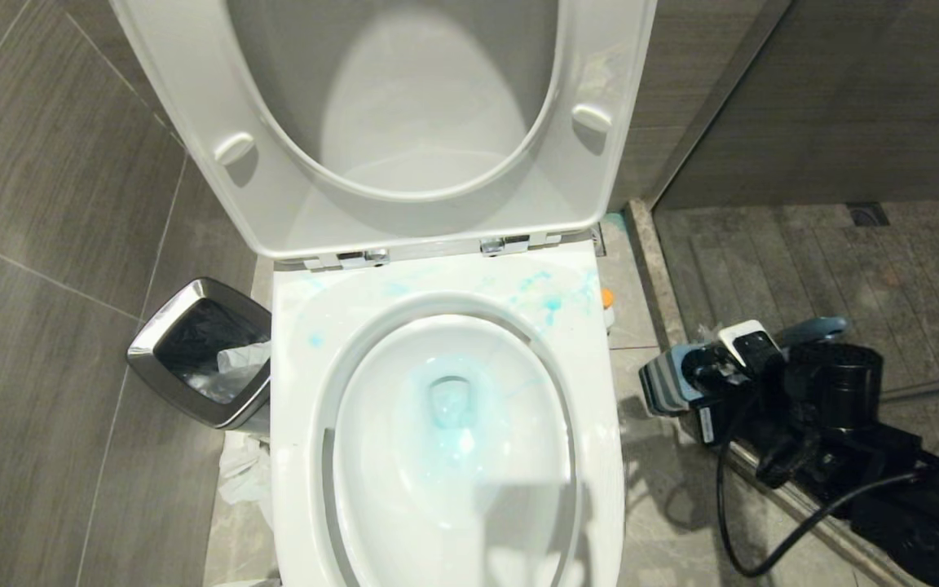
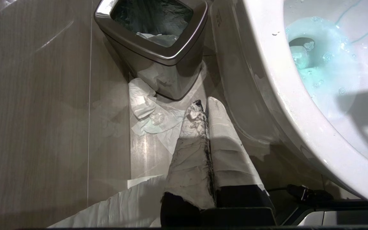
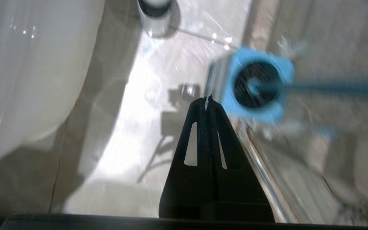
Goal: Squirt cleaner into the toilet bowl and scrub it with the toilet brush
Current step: Scrub the toilet bowl
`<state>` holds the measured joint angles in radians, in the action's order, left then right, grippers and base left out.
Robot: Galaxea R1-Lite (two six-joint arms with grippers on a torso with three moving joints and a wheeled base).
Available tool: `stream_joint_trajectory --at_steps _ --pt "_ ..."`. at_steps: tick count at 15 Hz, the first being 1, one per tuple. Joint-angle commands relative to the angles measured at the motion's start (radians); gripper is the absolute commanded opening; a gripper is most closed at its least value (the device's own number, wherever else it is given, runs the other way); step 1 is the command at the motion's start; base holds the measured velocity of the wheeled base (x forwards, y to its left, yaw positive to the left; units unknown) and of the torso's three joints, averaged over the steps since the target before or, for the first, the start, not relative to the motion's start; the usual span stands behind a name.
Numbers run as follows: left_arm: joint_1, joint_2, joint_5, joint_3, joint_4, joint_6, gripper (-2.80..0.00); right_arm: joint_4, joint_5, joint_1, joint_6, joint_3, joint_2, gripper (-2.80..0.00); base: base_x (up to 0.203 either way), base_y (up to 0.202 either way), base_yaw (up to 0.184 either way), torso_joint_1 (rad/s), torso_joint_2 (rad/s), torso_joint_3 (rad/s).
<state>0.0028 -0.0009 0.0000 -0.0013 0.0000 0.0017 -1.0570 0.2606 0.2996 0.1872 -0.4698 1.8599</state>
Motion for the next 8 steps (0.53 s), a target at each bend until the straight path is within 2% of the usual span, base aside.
stream_joint_trajectory --at_steps 1,3,6,8 --pt "0.0 0.001 0.0 0.001 0.0 0.0 -2.8 -0.017 -0.003 0.004 -0.017 0.144 -0.137 -2.8 0.0 0.0 0.0 0.0 0.0 0.0" --pt "-0.001 0.001 0.0 0.0 0.0 0.0 -2.8 -0.093 -0.004 0.034 -0.109 0.287 -0.151 -2.8 0.0 0.0 0.0 0.0 0.0 0.0" --pt "0.0 0.001 0.0 0.0 0.0 0.0 -2.8 -0.297 0.009 0.06 -0.226 0.462 -0.144 -2.8 0.0 0.0 0.0 0.0 0.0 0.0" --pt "0.0 0.001 0.0 0.0 0.0 0.0 -2.8 -0.33 0.108 0.062 -0.267 0.469 -0.137 -2.8 0.0 0.0 0.0 0.0 0.0 0.0"
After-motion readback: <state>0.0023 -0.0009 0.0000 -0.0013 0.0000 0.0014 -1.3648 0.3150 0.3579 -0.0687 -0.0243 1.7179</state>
